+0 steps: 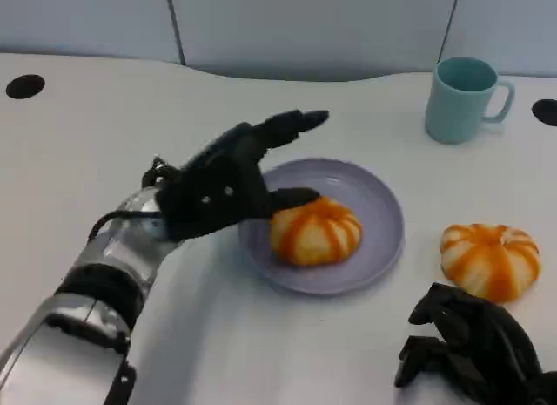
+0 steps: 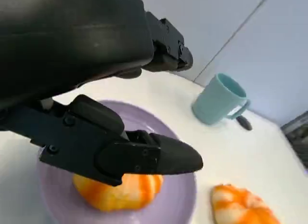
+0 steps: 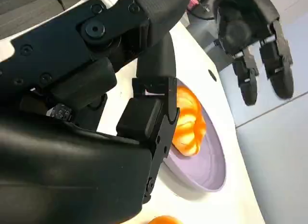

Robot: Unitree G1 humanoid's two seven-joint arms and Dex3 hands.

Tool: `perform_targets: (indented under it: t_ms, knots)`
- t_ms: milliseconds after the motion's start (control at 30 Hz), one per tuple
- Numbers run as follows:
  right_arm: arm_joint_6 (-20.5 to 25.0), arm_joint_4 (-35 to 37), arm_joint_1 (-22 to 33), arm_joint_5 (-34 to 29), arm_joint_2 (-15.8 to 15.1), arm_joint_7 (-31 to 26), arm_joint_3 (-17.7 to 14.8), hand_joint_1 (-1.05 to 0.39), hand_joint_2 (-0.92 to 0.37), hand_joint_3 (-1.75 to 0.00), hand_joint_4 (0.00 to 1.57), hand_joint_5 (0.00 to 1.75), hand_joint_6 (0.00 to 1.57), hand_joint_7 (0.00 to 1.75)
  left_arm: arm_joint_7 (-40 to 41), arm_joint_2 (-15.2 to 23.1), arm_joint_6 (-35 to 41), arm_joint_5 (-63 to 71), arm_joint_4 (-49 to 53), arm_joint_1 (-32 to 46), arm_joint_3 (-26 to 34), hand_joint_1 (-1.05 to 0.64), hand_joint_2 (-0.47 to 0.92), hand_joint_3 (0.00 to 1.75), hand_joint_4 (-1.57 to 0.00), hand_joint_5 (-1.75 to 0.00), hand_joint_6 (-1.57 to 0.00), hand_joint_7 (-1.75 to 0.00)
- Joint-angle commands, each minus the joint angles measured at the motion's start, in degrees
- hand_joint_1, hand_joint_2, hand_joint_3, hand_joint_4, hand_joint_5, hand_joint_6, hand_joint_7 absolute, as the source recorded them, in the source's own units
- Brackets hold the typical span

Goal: Grasp the bread from the table and place it into the plate.

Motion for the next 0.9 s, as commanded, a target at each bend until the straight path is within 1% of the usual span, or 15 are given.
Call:
perform_targets:
  t_ms: [33, 167, 267, 300, 367, 400, 433, 467, 533, 633, 767, 800, 900]
  knots:
    - [-0.40, 0.74, -0.78, 0.77, -0.87, 0.46, -1.05, -0.88, -0.74, 0.00, 1.43, 0.82, 1.27, 0.78, -10.49, -1.39, 2.07, -12.88, -4.27, 5.23, 9.07, -0.74, 0.92, 0.33, -0.14, -0.36, -0.24, -0.03]
    - [-0.68, 0.99, -0.93, 0.61, -0.80, 0.62, -1.15, -0.88, -0.74, 0.00, 1.43, 0.82, 1.26, 0.78, -13.10, -1.91, 2.67, -17.17, -7.96, 8.60, 12.35, -0.72, 0.92, 0.33, -0.21, -0.38, -0.25, -0.03]
    - [-1.03, 0.96, -0.89, 0.26, -0.79, 0.61, -1.04, -0.87, -0.75, 0.00, 1.44, 0.81, 1.26, 0.78, -12.40, -2.72, 3.52, -20.54, -12.70, 12.86, 15.18, -0.71, 0.92, 0.30, -0.37, -0.45, -0.37, -0.07]
    - [-1.25, 1.03, -0.89, 0.17, -0.81, 0.70, -1.01, -0.88, -0.75, 0.00, 1.44, 0.81, 1.26, 0.78, -12.42, -3.09, 4.47, -21.69, -14.20, 13.92, 15.97, -0.67, 0.92, 0.25, -0.46, -0.50, -0.46, -0.11]
    - [-1.12, 1.01, -0.90, 0.19, -0.80, 0.67, -1.04, -0.88, -0.75, 0.00, 1.44, 0.81, 1.25, 0.78, -12.44, -4.09, 6.42, -24.39, -17.97, 16.89, 17.52, -0.65, 0.92, 0.22, -0.50, -0.53, -0.51, -0.12]
    - [-0.92, 0.93, -0.89, 0.23, -0.80, 0.57, -1.06, -0.88, -0.74, 0.00, 1.44, 0.81, 1.26, 0.78, -12.35, -4.59, 7.29, -25.64, -20.02, 18.56, 18.22, -0.55, 0.92, 0.21, -0.59, -0.70, -0.64, -0.16]
    - [-0.78, 0.89, -0.89, 0.26, -0.80, 0.51, -1.08, -0.88, -0.74, 0.00, 1.44, 0.81, 1.26, 0.78, -12.27, -4.94, 8.12, -26.51, -21.71, 19.82, 18.66, -0.51, 0.92, 0.21, -0.61, -0.77, -0.68, -0.17]
    - [-0.80, 0.55, -0.82, 0.01, -0.73, 0.04, -1.01, -0.88, -0.74, 0.00, 1.44, 0.81, 1.26, 0.78, -12.04, -5.67, 10.00, -28.42, -24.91, 22.48, 19.57, -0.49, 0.92, 0.21, -0.63, -0.80, -0.70, -0.17]
    - [-1.09, 0.26, -0.76, -0.27, -0.65, -0.31, -0.95, -0.87, -0.75, 0.00, 1.44, 0.81, 1.27, 0.79, -12.25, -6.64, 13.97, -31.66, -30.46, 26.64, 20.65, -0.42, 0.92, 0.20, -0.65, -0.94, -0.76, -0.20]
    - [-1.33, 0.77, -1.03, -0.01, -0.90, 0.42, -1.04, -0.87, -0.75, -0.01, 1.44, 0.81, 1.26, 0.79, -11.51, -7.23, 18.55, -33.70, -37.60, 32.20, 20.98, -0.40, 0.92, 0.21, -0.63, -1.03, -0.79, -0.21]
    - [-1.36, 1.57, -1.42, 0.41, -0.93, 1.11, -1.36, -0.87, -0.75, -0.01, 1.45, 0.79, 1.25, 0.79, -9.50, -8.43, 22.78, -35.22, -45.01, 37.98, 21.46, -0.37, 0.92, 0.23, -0.64, -1.08, -0.80, -0.22]
    - [-1.26, 1.60, -1.45, 0.45, -0.88, 1.13, -1.43, -0.87, -0.75, -0.01, 1.45, 0.78, 1.25, 0.79, -8.70, -8.79, 23.88, -35.61, -46.82, 39.48, 21.65, -0.36, 0.92, 0.26, -0.68, -1.11, -0.83, -0.24]
    - [-0.97, 1.42, -1.49, 0.35, -0.70, 0.79, -1.50, -0.87, -0.75, 0.00, 1.45, 0.77, 1.25, 0.79, -6.69, -9.42, 27.28, -36.61, -51.31, 42.66, 21.90, -0.35, 0.92, 0.27, -0.70, -1.12, -0.84, -0.26]
